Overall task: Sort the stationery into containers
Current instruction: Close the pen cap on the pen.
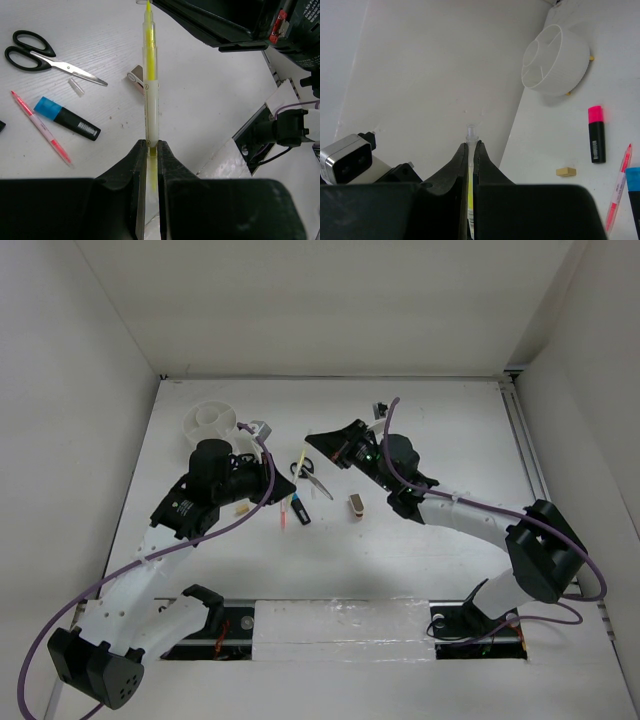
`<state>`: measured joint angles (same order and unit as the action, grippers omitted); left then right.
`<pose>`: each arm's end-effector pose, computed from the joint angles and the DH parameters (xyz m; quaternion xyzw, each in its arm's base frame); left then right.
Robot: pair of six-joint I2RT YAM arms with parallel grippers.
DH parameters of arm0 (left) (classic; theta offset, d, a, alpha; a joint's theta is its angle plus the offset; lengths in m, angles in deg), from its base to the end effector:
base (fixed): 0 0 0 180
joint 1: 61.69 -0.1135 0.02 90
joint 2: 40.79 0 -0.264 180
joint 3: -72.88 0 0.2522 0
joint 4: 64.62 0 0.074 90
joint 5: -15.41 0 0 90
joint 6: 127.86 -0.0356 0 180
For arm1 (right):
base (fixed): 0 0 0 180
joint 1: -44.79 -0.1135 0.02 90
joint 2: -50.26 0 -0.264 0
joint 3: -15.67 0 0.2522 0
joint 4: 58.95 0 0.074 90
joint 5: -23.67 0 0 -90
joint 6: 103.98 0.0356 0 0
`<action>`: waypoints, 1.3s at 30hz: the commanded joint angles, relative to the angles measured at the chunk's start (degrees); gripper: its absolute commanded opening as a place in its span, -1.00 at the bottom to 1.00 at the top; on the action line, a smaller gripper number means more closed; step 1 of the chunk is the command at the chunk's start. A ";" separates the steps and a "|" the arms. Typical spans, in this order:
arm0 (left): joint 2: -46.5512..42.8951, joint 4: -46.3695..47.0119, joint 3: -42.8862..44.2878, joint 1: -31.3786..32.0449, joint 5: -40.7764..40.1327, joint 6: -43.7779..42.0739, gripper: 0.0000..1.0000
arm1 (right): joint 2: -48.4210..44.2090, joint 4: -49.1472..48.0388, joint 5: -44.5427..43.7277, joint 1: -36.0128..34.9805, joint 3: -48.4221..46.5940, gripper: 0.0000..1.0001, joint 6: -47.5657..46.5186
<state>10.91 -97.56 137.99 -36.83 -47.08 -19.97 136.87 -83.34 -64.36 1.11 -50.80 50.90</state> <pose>0.1756 -0.0995 0.3439 0.1852 0.7836 -0.3851 0.4511 0.2526 0.2429 0.2983 0.1128 0.6710 0.6017 0.4183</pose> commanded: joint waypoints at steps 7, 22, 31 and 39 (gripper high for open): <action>0.06 1.43 0.33 -0.25 0.00 -0.05 -1.00 | -1.44 -4.21 0.13 -1.23 -0.20 -1.00 0.16; 0.06 1.43 0.33 -0.25 0.00 -0.05 -1.00 | -1.97 -1.58 -1.53 -0.70 -3.10 -1.00 -2.04; 0.06 1.43 0.33 -0.25 0.53 -0.05 -1.00 | -1.44 -0.34 -2.77 -0.18 -4.95 -1.00 -3.79; 0.06 1.43 0.33 -0.25 0.53 -0.05 -1.00 | -1.44 0.27 -2.77 -0.18 -4.42 -1.00 -4.33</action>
<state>10.91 -97.84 137.99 -36.83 -47.06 -19.97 136.87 -81.55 -66.32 0.82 -53.20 47.69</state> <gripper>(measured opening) 0.048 0.048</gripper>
